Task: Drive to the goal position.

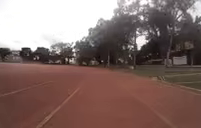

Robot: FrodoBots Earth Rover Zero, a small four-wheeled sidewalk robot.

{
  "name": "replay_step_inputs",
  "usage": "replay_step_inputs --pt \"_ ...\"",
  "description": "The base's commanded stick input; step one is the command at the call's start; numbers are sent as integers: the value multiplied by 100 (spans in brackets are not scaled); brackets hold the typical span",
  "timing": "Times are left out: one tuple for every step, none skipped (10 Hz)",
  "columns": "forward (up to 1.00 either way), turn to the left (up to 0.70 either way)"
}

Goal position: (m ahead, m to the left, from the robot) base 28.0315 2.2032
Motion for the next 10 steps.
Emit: replay_step_inputs --pt "50 0" --pt "50 0" --pt "50 0" --pt "50 0" --pt "50 0" --pt "50 0" --pt "50 0" --pt "50 0" --pt "50 0" --pt "50 0"
